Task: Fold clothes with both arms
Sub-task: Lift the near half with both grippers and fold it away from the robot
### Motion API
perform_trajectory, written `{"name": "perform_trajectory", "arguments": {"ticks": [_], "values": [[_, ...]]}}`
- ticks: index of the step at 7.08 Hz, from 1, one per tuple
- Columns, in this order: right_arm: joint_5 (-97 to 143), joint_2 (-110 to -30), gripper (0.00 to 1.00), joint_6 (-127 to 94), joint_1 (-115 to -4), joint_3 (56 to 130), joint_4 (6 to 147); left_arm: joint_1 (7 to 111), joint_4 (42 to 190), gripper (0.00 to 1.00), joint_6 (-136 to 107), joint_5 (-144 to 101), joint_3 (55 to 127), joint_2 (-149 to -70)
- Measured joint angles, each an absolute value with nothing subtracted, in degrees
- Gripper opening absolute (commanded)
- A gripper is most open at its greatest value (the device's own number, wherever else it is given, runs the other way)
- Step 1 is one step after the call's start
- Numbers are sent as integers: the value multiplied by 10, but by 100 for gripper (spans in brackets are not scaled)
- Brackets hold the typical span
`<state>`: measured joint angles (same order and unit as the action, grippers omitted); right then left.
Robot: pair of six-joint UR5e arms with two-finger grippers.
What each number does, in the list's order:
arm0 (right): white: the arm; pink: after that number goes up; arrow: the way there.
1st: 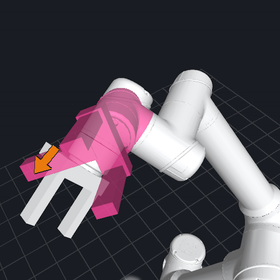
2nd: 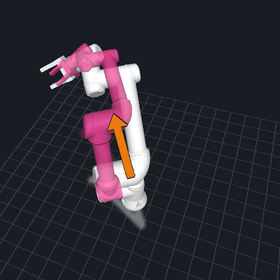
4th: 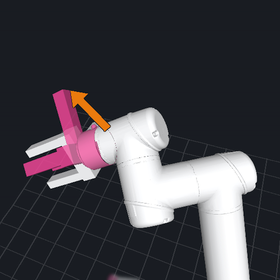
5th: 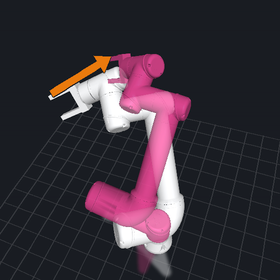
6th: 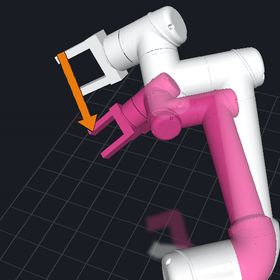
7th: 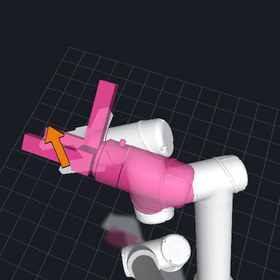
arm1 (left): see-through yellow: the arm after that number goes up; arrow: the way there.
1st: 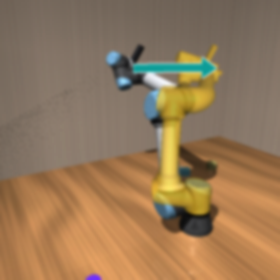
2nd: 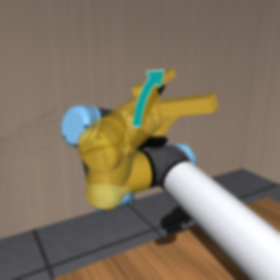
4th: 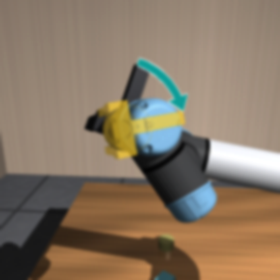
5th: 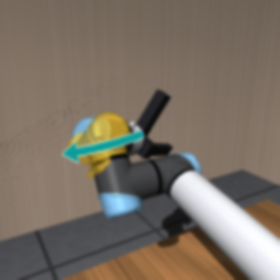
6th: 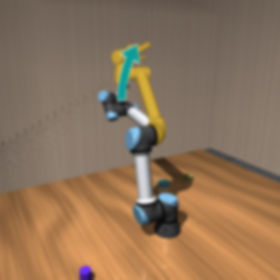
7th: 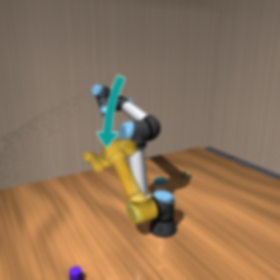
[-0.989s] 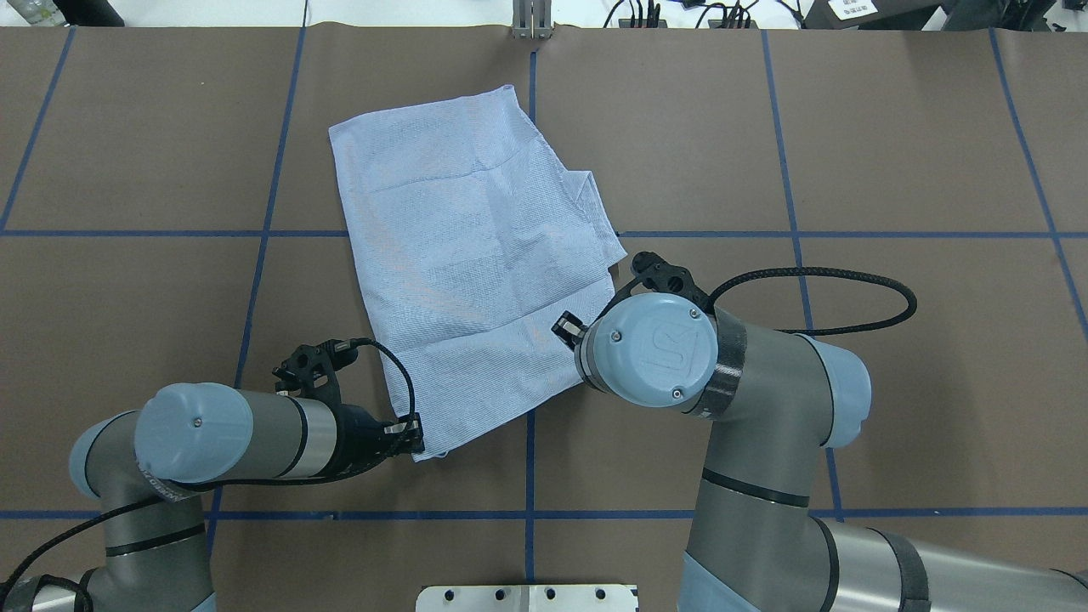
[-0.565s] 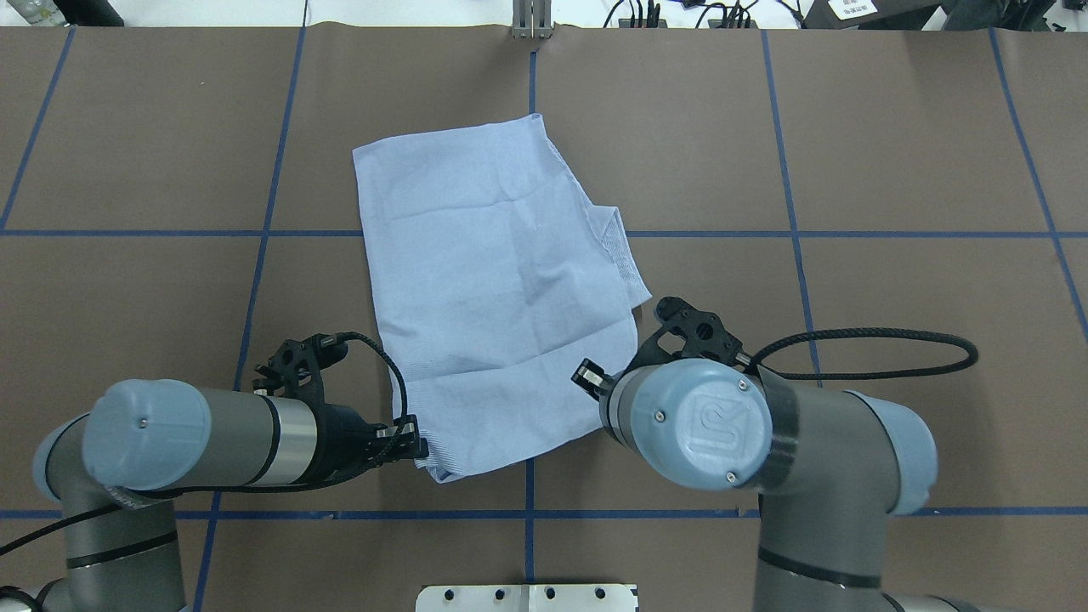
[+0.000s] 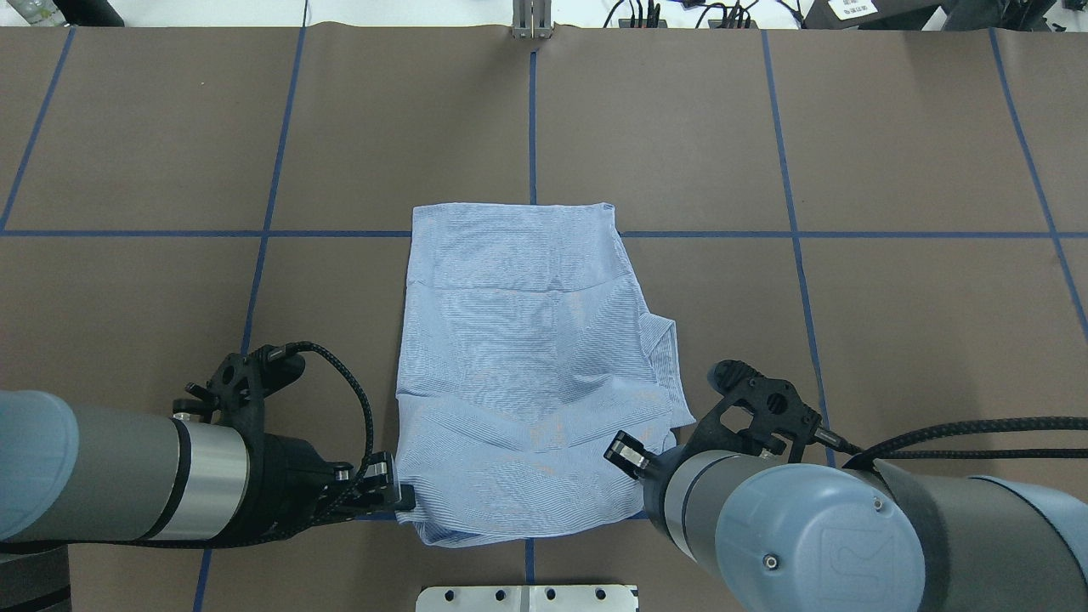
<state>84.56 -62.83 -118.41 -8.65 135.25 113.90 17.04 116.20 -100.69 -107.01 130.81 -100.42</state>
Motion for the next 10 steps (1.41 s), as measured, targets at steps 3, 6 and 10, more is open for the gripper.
{"name": "perform_trajectory", "arguments": {"ticks": [3,6,10], "values": [[847,-609,0,-1113,-168,1292,1129,235,1088,0,-997,-1086,1254,-1086],[852,-559,0,-1043,-254,1176,1066,334,1038,0,-910,-1088,1174,-1158],[859,-469,0,-977,-315,942,934,383,1037,0,-816,-1069,998,-1241]]}}
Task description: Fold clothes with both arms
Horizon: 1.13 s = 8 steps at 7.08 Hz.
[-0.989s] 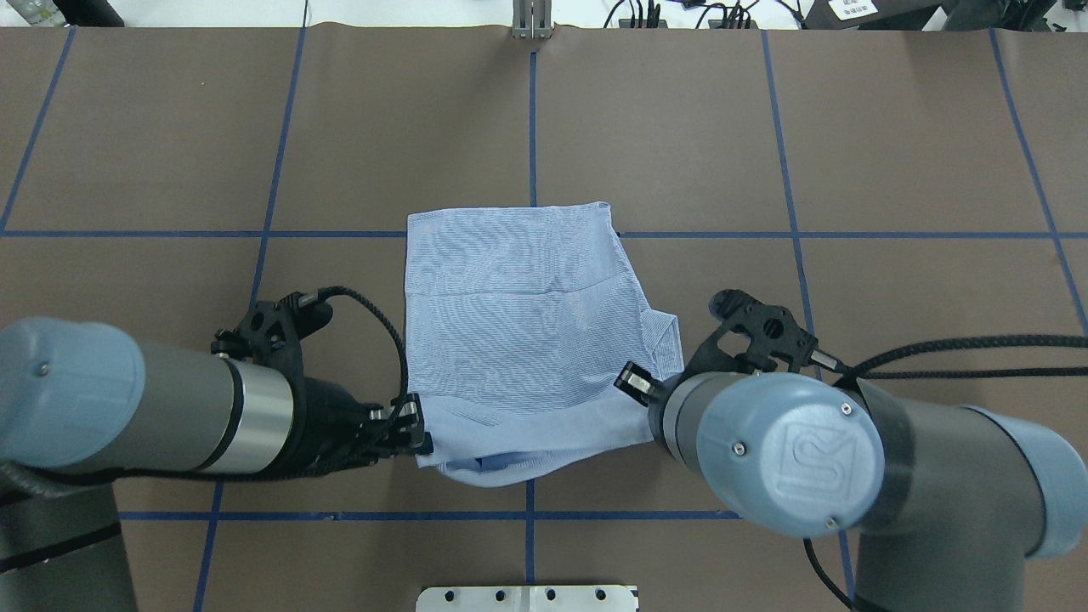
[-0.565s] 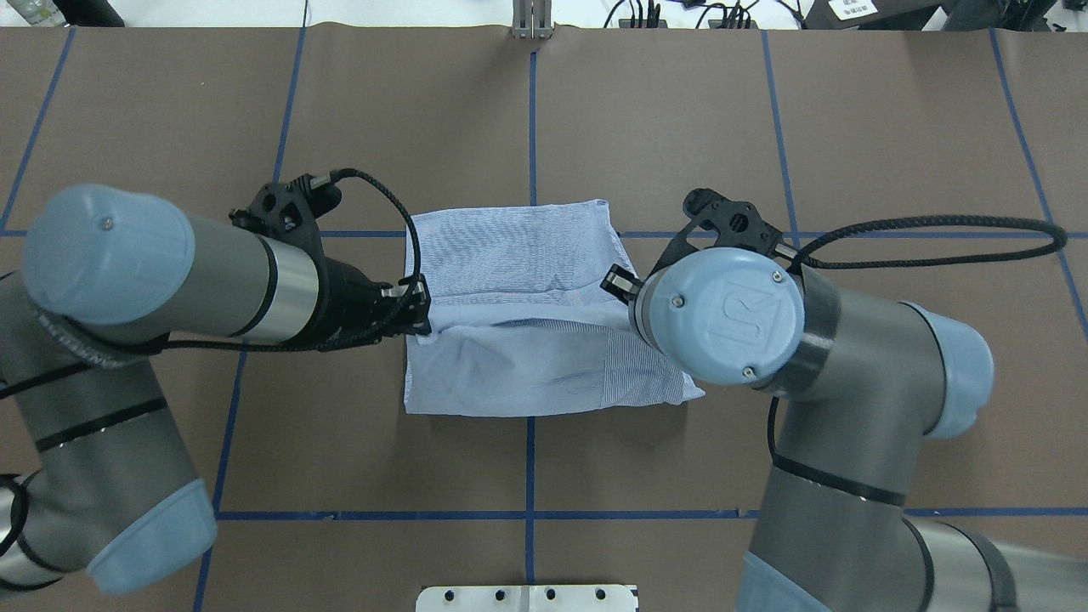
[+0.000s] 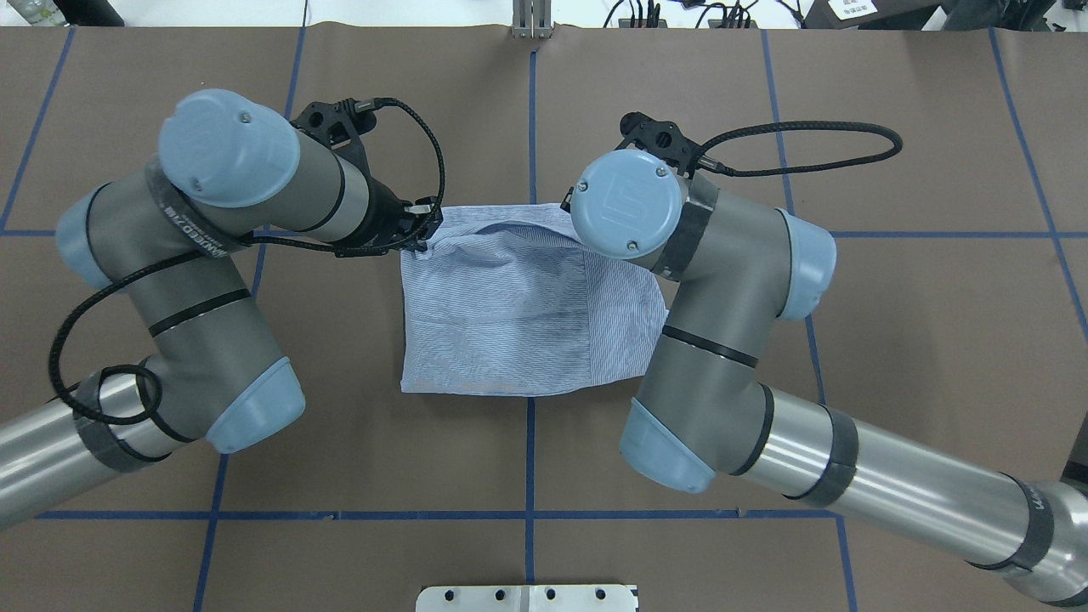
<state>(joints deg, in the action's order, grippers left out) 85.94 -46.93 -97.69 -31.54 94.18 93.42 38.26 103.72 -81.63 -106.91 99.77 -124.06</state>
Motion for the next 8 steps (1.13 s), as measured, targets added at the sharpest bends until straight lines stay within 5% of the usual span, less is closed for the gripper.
{"name": "perform_trajectory", "arguments": {"ticks": [3,4,5,8], "values": [[868,-422,7,-942,-329,808,855,386,1131,0,-775,-1043,853,-1271],[874,-418,99,-927,-333,796,849,388,1149,90,-766,-1039,828,-1275],[883,-415,100,-898,-339,787,847,394,1161,100,-756,-1038,816,-1277],[1012,-406,100,-784,-410,780,856,452,1176,100,-679,-1111,823,-1271]]}}
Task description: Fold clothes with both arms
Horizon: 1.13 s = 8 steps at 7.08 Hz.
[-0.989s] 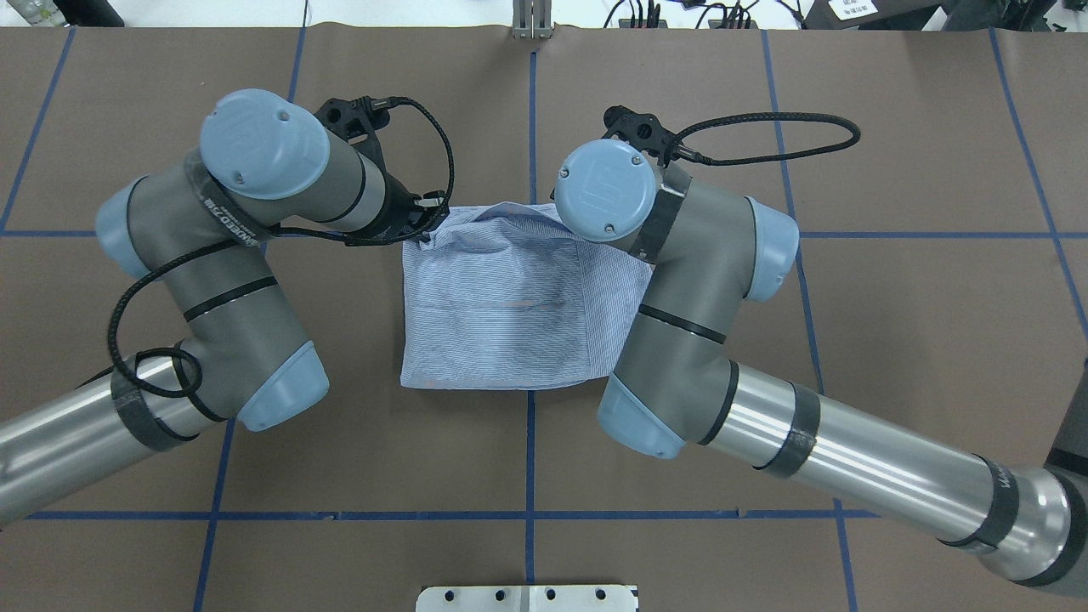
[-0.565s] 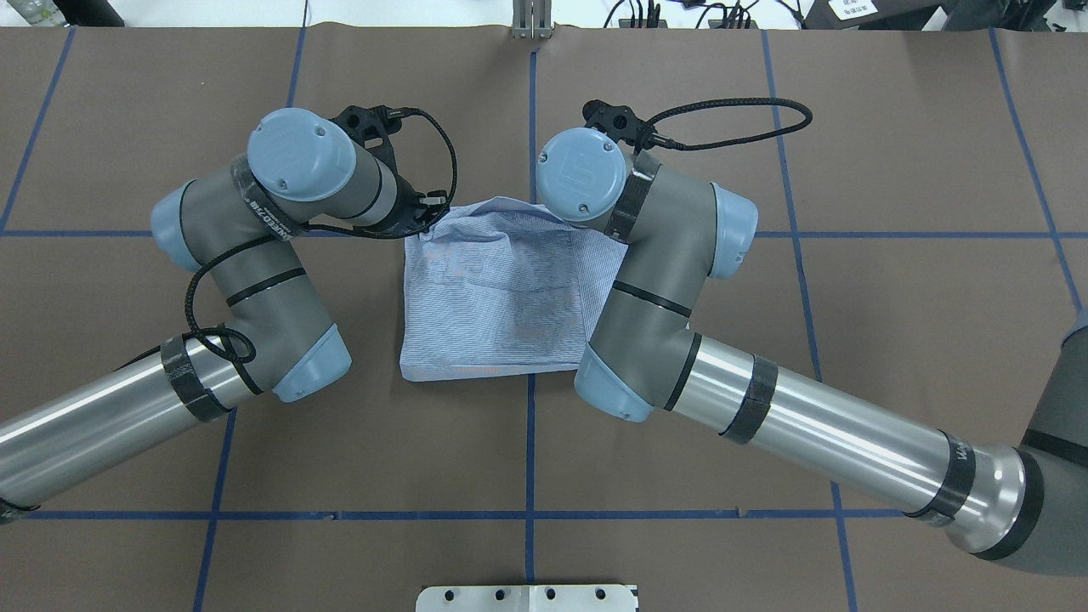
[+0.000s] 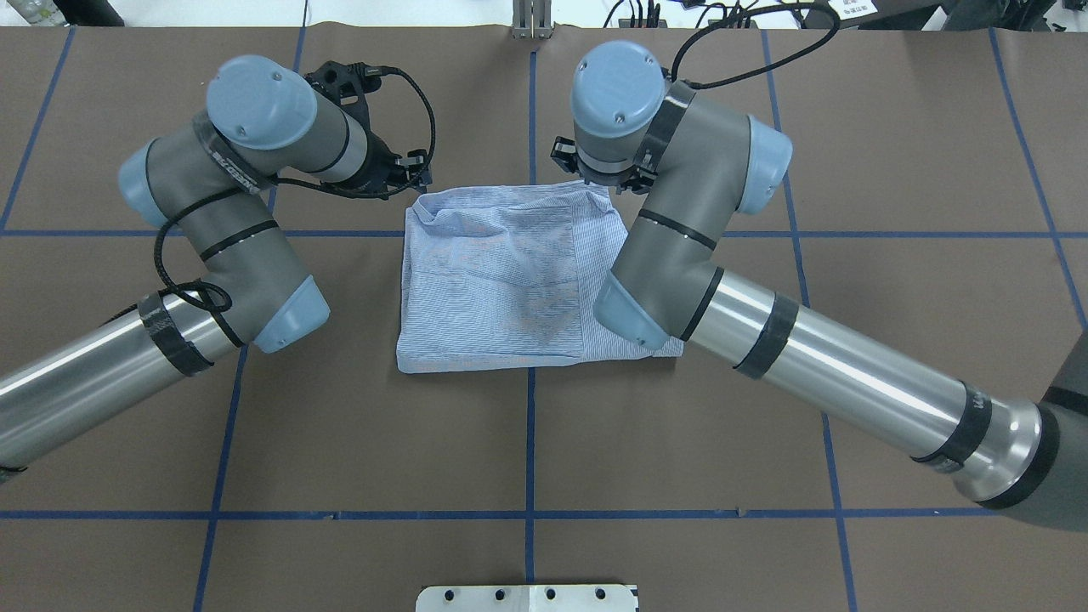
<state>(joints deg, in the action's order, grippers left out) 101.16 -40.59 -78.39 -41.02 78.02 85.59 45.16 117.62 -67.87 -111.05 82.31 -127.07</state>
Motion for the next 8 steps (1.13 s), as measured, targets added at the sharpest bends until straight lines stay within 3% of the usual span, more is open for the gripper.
{"name": "perform_trajectory", "arguments": {"ticks": [3,5,8], "values": [[1155,-453,100,-579,-529,820,908,520,1093,100,-489,-1176,931,-1198],[1227,-553,100,-384,-633,868,916,586,979,100,-306,-1184,999,-1157],[1278,-709,100,-83,-779,903,916,740,949,100,-29,-1231,1016,-1040]]}}
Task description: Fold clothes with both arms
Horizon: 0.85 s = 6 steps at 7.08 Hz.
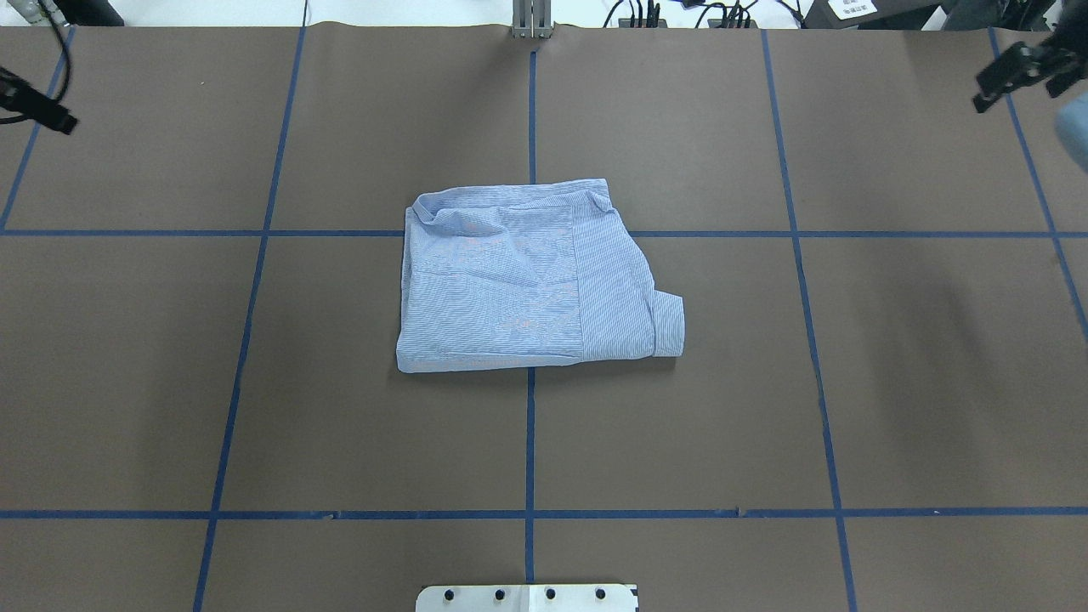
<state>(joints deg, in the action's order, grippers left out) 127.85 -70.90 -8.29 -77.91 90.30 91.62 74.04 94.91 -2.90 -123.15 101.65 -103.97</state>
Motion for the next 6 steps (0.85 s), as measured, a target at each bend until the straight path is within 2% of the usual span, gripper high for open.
{"name": "perform_trajectory", "arguments": {"ticks": [2,4,6], "values": [[1298,-827,100,60,-855,933,909,830,952,100,38,-1273,1015,-959],[1303,-944,100,88,-886,992,891,869,951,100,44,-1287,1010,-903],[1303,-990,100,41,-891,1023,873,887,954,100,46,-1300,1002,-865]]}}
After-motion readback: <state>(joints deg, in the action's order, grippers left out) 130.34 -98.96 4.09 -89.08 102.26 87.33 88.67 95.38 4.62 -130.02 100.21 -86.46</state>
